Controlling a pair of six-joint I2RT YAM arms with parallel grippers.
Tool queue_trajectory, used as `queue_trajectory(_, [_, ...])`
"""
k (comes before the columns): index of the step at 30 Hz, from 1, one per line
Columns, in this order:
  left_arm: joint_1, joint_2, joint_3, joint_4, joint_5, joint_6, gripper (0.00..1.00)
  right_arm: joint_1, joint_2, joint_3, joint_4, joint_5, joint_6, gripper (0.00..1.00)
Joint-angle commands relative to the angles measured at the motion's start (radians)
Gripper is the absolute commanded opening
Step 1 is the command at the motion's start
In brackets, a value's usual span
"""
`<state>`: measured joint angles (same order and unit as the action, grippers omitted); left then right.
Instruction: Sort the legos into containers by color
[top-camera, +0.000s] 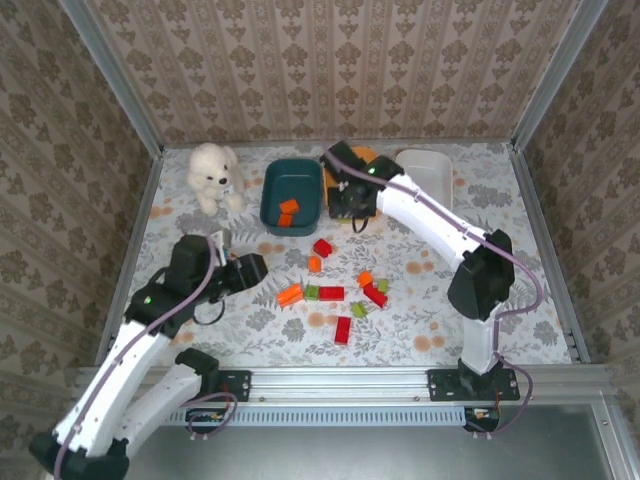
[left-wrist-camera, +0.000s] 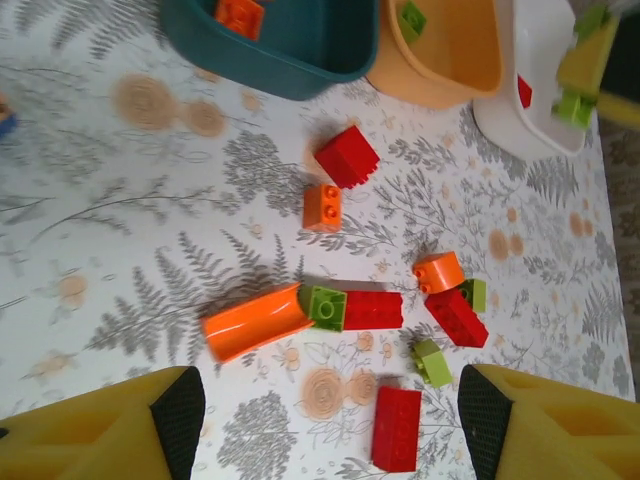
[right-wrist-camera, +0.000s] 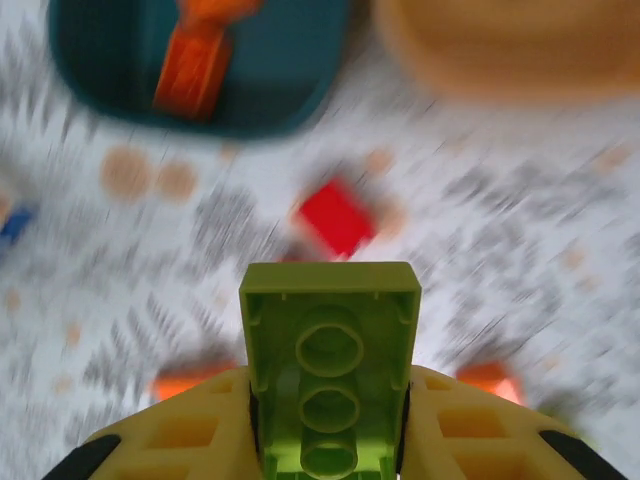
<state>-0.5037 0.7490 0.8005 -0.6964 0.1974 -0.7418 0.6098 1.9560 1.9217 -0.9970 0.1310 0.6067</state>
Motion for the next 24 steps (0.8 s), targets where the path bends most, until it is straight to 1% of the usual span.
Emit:
queue_trajectory(1, [-0.044, 0.103, 0.063, 0.141, -0.031, -0.018, 0.71, -0.071, 0.131, 0.093, 0.014, -0.080, -0.079, 0.28])
queue_trajectory(5, [-0.085, 0.177, 0.081, 0.194, -0.072, -0.031, 0.71, -0.134, 0.270, 0.212, 0.061, -0.140, -0.126, 0.29])
queue_trajectory(9, [-0.102, 0.205, 0.081, 0.206, -0.085, -0.040, 0.71, -0.165, 0.383, 0.312, 0.089, -0.236, -0.203, 0.29])
queue_trajectory(16, [-0.103, 0.207, 0.078, 0.196, -0.092, -0.037, 0.72, -0.199, 0.495, 0.374, 0.079, -0.406, -0.296, 0.30])
queue_trajectory(19, [-0.103, 0.208, 0.077, 0.195, -0.093, -0.040, 0.72, -0.206, 0.519, 0.384, 0.060, -0.417, -0.308, 0.34])
queue_trajectory(24, [-0.102, 0.217, 0.085, 0.196, -0.090, -0.035, 0.72, -0.224, 0.535, 0.384, 0.054, -0.421, -0.285, 0.43])
